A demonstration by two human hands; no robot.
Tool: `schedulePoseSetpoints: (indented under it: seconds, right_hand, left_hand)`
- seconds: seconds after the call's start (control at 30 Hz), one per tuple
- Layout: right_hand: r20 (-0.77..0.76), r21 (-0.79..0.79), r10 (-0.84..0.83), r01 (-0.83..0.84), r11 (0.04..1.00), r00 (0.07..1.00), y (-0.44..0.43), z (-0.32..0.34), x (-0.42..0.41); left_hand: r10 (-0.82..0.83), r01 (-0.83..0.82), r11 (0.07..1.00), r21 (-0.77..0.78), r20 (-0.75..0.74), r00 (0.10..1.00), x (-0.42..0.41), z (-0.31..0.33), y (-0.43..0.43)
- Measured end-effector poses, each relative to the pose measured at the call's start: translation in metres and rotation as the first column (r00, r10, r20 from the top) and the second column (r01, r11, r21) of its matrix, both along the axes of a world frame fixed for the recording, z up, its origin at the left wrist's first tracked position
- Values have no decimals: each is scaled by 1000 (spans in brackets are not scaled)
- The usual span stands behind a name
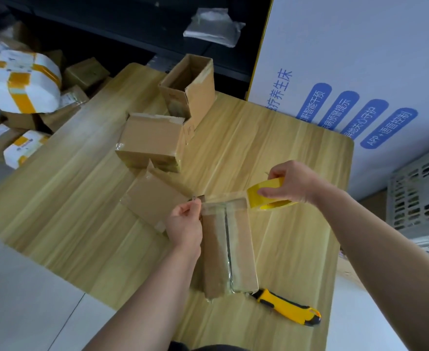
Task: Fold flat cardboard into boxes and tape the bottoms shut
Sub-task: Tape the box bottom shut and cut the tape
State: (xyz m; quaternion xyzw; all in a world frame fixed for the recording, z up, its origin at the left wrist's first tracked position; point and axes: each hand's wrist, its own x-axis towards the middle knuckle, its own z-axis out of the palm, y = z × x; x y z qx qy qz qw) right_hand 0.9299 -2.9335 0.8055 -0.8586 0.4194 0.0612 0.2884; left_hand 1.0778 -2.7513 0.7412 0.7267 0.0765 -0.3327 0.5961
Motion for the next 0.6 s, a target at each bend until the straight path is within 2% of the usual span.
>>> schedulePoseSetpoints:
  seconds: [0.17, 0.37, 0.5, 0.6]
  right_hand:
    - [8, 35, -22, 21, 999, 1000, 3, -13, -5]
    - [52, 115, -105, 99, 988, 993, 13, -34, -12]
    - [87, 173, -187, 170, 970, 978, 17, -44, -16]
    - [106, 192, -213, 191, 963, 971, 20, -44, -16]
  left_hand:
    - [-44, 38, 998, 56, 112, 993, 2, -8, -4]
    - [-203, 159, 974, 161, 313, 928, -3, -9, -3]
    - [-217, 173, 970, 174, 283, 934, -4, -7, -5]
    - [-298, 233, 941, 244, 277, 914, 3, -9, -10]
